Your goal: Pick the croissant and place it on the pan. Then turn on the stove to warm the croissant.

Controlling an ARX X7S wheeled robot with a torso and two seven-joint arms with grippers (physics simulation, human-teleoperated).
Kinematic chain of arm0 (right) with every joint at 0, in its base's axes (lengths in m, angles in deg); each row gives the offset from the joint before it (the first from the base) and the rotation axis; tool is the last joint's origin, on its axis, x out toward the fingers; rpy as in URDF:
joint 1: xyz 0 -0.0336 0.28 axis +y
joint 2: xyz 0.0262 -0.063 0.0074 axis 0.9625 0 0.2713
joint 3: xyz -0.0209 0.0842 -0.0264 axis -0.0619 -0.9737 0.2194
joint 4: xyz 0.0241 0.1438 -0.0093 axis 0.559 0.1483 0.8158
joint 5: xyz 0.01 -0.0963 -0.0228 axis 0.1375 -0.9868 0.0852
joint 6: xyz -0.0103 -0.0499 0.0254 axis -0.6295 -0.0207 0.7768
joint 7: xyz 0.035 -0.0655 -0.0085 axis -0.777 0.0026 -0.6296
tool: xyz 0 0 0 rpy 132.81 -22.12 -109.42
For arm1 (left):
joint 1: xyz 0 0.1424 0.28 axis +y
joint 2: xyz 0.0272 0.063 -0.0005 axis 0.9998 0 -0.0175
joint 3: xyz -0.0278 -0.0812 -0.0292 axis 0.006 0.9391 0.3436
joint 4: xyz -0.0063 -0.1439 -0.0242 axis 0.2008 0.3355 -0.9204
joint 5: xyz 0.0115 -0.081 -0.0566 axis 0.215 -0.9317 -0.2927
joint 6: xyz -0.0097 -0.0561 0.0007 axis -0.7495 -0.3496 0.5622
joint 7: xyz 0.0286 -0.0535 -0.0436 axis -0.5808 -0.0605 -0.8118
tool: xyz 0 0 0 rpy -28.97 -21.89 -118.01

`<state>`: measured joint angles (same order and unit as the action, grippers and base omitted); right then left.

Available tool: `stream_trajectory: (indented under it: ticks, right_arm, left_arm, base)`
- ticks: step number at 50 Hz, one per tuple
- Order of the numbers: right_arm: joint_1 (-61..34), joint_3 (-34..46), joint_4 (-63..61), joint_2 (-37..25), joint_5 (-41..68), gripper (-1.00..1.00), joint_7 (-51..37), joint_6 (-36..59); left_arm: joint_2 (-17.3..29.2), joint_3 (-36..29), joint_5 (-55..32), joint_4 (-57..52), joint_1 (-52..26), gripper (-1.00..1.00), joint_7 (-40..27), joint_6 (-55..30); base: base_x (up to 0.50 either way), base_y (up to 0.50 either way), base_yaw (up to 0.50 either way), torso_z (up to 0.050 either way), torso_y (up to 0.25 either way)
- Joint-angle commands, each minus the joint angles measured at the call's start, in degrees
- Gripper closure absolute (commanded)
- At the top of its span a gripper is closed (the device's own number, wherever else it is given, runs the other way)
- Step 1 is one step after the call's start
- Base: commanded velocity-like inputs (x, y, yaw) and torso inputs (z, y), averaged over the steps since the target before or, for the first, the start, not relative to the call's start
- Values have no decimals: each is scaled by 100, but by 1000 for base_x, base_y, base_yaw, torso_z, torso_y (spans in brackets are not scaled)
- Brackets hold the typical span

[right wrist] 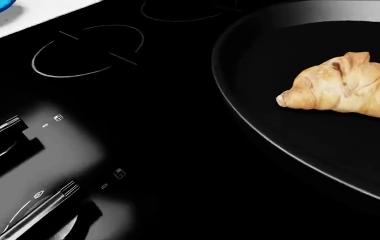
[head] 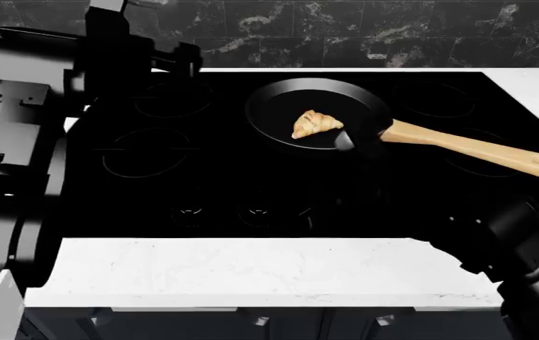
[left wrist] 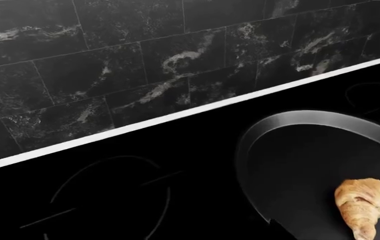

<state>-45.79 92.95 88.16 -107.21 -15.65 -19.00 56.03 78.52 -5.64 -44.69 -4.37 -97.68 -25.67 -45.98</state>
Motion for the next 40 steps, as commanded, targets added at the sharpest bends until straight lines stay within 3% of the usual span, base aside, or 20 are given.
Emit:
stream_trajectory:
  ticks: [1,15,22,27,28,33,40]
  right_arm:
    - [150,860,2929,264,-817,100,1391,-556]
    - [-139,1243,3053,351,-1115,100,1751,-401]
    - [-530,1569,4621,1001,-1597,100,2554,-996]
    - [-306,1404,3246,488,-1248,100,1925,-334]
    - [-246,1358,2965,391,-1154,-100,1792,-199]
    - [184,777,973,-328,-255,-100,640,618]
    - [595,161,-485,-815,623,-100,-402,1000]
  left_arm:
    - [-258,110,332,236,-115,-100,-105,41]
    - [-251,282,488,235,-186,-100,-14,88]
    - [-256,307,529,234,-199,-100,-16,92]
    - [-204,337,523,231,-245,-100,54,121]
    - [-198,332,525,229,-262,-100,75,127]
    - [-138,330,510,205,-337,-100,212,170]
    - [-89,318,489,-3,-332,-100,360,120]
  base:
    - [15,4,9,0,0]
    - [5,3,7,-3,0]
    - [6,3,7,-5,0]
    - [10,5,10,-4,0]
    - [0,4,8,0,0]
    - [0,0,0,-4,0]
    - [0,0,0,-2,0]
